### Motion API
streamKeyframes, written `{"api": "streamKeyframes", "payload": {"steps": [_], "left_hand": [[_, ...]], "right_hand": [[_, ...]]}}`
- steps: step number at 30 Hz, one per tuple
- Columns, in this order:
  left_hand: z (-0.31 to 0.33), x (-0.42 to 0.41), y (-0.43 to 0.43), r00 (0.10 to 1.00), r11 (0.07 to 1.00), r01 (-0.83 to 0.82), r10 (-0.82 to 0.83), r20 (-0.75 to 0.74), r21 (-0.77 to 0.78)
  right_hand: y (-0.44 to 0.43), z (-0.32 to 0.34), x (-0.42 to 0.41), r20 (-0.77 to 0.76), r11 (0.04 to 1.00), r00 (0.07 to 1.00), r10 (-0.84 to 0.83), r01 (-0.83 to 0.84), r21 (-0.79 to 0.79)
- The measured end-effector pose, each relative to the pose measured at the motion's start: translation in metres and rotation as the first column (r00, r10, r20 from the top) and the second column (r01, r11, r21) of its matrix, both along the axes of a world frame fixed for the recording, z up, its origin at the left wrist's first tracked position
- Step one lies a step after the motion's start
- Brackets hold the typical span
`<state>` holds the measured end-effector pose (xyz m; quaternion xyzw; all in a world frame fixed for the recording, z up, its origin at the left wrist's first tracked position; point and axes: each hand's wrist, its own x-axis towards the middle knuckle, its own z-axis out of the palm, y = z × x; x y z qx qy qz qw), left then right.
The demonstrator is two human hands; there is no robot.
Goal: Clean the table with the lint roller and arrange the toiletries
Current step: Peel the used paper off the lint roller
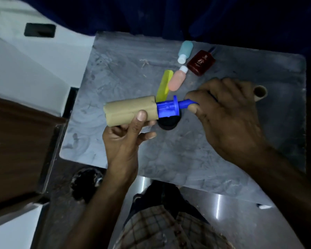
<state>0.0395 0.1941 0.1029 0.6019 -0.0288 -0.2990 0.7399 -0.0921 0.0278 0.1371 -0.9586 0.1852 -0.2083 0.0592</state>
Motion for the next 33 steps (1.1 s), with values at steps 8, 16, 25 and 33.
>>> {"api": "streamKeyframes", "payload": {"steps": [8, 16, 25, 33], "left_hand": [[-0.003, 0.017, 0.099, 0.978, 0.979, -0.201, 0.199, -0.071, -0.026], [-0.012, 0.047, 0.168, 0.875, 0.898, -0.439, 0.424, -0.234, -0.014], [-0.023, 0.081, 0.22, 0.743, 0.783, -0.622, 0.594, -0.308, 0.009], [-0.048, 0.091, 0.272, 0.699, 0.708, -0.701, 0.661, -0.274, -0.082]], "right_hand": [[0.063, 0.013, 0.073, -0.052, 0.955, 0.965, 0.257, -0.245, 0.167], [0.125, 0.005, 0.139, 0.003, 0.855, 0.876, 0.483, -0.472, 0.213], [0.175, -0.014, 0.208, -0.055, 0.716, 0.754, 0.655, -0.595, 0.366], [0.212, -0.03, 0.243, -0.167, 0.668, 0.67, 0.723, -0.617, 0.416]]}}
